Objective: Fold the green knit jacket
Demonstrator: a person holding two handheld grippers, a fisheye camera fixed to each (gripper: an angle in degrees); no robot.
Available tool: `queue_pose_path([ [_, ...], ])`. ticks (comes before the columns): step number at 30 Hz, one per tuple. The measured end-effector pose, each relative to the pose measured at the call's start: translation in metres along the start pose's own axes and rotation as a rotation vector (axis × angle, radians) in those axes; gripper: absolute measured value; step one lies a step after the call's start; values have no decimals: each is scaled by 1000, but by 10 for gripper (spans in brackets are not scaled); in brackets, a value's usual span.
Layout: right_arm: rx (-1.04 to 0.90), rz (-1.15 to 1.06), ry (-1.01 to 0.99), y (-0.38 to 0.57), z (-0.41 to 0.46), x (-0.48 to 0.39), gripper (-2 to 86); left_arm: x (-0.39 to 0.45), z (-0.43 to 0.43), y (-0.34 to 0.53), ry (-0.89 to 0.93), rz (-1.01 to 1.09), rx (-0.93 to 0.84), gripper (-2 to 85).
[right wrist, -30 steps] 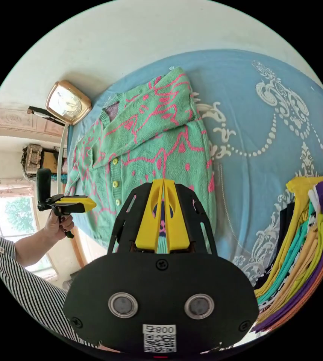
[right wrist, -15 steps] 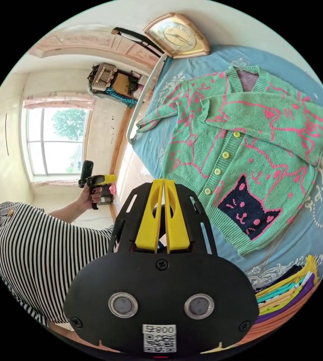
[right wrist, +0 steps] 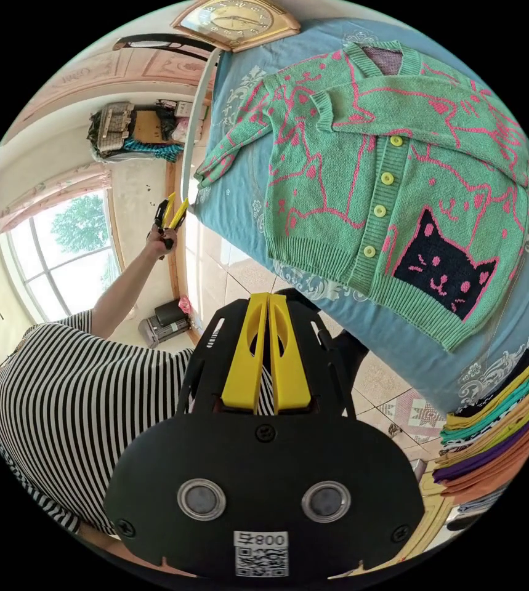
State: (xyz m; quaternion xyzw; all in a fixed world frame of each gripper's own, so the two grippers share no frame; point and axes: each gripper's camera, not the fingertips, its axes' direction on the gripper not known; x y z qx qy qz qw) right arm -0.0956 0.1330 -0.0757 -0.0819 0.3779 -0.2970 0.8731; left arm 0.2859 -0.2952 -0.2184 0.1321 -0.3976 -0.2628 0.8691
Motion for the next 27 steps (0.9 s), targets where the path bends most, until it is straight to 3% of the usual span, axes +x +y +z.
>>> queue_pose_path([
  [8, -7, 88, 37, -41, 17, -27, 0, 15, 3, -91, -109, -72, 28, 100],
  [18, -16, 128, 29, -70, 41, -52, 0, 25, 13, -121, -248, -118, 19, 46],
  [23, 3, 108, -7, -85, 53, -70, 1, 80, 15, -74, -61, 170, -24, 35],
  [27, 32, 60, -49, -104, 57, -92, 4, 133, 29, -7, -116, 464, -205, 31],
])
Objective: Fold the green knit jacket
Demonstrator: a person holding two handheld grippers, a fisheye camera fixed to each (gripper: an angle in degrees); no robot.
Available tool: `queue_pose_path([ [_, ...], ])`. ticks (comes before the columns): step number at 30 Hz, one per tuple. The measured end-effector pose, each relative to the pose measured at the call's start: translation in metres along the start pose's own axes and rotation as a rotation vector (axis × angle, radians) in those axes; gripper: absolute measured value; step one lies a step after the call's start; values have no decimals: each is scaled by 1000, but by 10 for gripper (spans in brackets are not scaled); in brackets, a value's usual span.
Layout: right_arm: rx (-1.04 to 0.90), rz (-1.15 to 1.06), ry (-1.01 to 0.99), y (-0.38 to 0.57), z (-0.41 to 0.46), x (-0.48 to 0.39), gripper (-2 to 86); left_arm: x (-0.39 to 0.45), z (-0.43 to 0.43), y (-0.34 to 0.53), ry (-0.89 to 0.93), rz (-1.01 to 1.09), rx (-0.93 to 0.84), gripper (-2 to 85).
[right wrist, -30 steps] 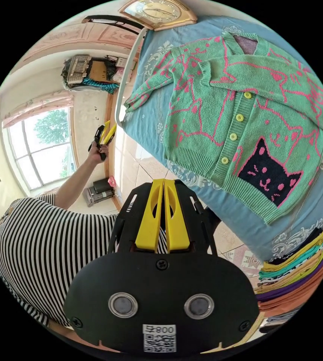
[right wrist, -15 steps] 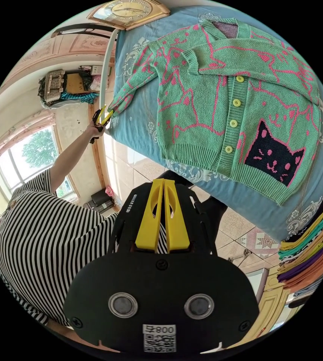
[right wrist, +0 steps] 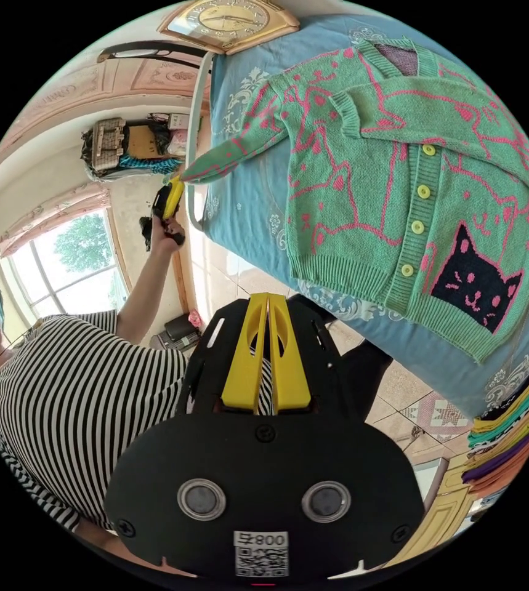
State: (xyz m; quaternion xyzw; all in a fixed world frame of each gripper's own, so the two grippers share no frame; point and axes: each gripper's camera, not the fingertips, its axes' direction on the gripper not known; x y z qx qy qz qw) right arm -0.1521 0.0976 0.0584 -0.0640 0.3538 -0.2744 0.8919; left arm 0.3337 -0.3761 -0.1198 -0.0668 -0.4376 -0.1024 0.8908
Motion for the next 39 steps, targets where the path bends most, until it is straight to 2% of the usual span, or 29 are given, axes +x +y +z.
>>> queue_pose_path([
  [5, 64, -150, -99, -60, -4, -56, 22, 81, 61, 60, -202, 309, -350, 29],
  [8, 75, -269, -128, -117, 1, -109, 56, 105, 88, 85, -258, 385, -429, 29],
  [12, 0, -436, -21, -183, 35, -191, 84, 130, 110, 106, -324, 463, -458, 30],
  [17, -164, -554, 162, -247, 128, -272, 114, 157, 137, 130, -414, 553, -492, 30],
  [23, -302, -588, 298, -254, 218, -292, 130, 181, 168, 155, -485, 629, -529, 30],
  [28, -356, -604, 351, -238, 260, -277, 59, 200, 196, 173, -534, 673, -554, 31],
  [33, -207, -603, 283, -209, 208, -256, 38, 231, 214, 181, -595, 741, -524, 29],
  [39, 188, -527, -2, -134, 21, -166, 30, 322, 240, 175, -502, 928, -391, 27],
])
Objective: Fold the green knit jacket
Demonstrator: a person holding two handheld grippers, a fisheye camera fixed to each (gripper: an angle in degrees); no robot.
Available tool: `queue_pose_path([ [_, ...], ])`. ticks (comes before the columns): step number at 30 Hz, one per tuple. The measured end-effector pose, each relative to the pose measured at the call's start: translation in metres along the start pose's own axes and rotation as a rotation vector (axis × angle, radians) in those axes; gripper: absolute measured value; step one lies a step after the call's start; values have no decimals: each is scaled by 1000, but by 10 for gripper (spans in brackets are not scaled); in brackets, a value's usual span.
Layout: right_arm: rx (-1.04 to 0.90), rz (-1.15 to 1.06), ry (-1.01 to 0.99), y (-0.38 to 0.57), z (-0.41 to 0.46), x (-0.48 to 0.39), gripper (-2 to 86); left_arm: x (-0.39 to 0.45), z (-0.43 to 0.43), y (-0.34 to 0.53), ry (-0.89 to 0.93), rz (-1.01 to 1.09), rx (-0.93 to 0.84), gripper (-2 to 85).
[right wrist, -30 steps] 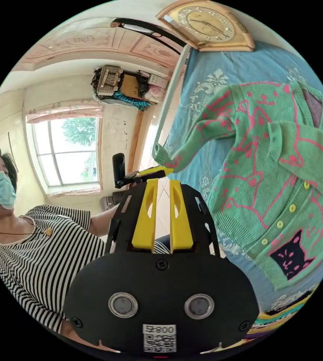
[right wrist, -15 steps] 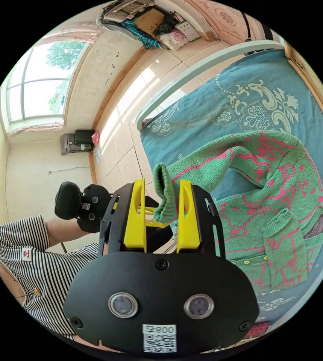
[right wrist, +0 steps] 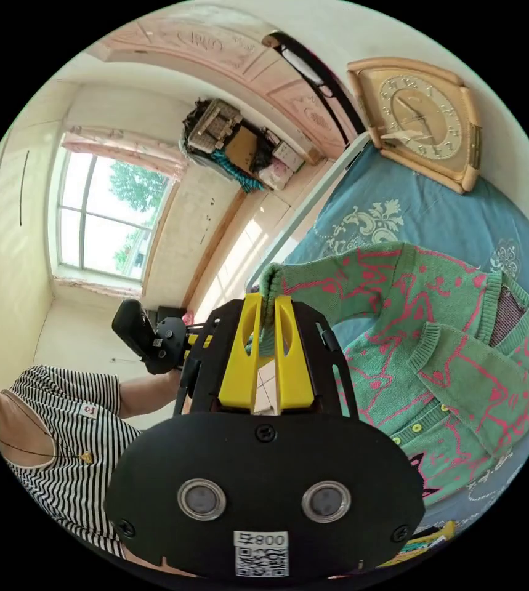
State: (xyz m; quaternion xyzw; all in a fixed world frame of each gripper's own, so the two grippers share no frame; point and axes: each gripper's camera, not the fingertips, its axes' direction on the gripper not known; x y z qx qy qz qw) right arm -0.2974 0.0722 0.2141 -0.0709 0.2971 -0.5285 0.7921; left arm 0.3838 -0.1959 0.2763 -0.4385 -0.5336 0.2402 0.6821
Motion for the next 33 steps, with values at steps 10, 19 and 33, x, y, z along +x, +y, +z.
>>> queue_pose_path([
  [10, 446, 396, -24, 313, -195, 204, 28, 152, 124, -123, 101, 353, -64, 26],
  [19, 438, 618, -79, 481, -154, 376, 28, 218, 269, -149, 115, 418, -293, 28],
  [33, 426, 538, -16, 556, -134, 455, 30, 231, 387, -175, 171, 362, -321, 30],
])
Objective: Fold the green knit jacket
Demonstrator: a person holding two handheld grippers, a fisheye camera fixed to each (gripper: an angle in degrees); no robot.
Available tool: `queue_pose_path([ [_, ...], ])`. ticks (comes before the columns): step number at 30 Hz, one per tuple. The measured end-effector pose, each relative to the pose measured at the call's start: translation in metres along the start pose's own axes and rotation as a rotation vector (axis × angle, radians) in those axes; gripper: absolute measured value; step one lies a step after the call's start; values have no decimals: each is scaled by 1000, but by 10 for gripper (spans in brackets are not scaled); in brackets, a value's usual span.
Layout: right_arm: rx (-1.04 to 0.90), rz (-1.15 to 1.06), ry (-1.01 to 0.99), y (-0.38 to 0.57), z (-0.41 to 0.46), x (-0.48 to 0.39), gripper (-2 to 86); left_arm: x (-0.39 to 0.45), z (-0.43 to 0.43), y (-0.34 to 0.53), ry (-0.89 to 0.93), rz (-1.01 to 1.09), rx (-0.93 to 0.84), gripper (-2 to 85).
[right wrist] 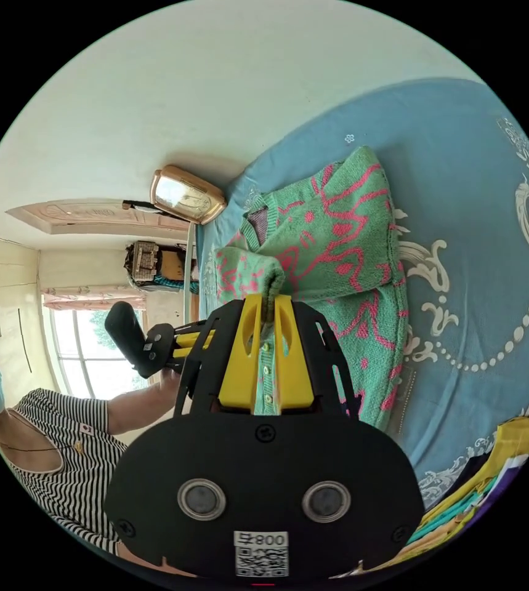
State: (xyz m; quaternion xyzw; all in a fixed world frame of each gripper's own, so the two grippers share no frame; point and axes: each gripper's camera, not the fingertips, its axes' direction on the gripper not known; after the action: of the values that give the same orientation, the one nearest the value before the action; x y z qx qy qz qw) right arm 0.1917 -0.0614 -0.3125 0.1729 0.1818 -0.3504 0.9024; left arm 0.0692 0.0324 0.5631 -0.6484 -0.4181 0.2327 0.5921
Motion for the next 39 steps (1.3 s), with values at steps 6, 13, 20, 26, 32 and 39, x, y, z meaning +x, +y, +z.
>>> queue_pose_path([
  [6, -61, 35, 77, -1, 43, 64, 32, -25, 73, -13, 15, -41, -84, 28],
  [13, -61, 60, 57, 12, 73, 96, 50, -68, 106, 4, 132, -147, -47, 40],
  [20, 115, 16, 141, 61, 29, 32, 36, -83, 81, 51, 208, -196, 96, 62],
  [26, -108, -47, 311, 42, 125, -12, 6, -110, 94, 86, 253, -264, 55, 26],
  [32, 11, -117, 291, 63, 115, -107, 1, -154, 21, 183, 161, -438, 225, 21],
  [39, -116, -387, 139, 9, 258, -275, 1, -236, -28, 281, -38, -688, 339, 13],
])
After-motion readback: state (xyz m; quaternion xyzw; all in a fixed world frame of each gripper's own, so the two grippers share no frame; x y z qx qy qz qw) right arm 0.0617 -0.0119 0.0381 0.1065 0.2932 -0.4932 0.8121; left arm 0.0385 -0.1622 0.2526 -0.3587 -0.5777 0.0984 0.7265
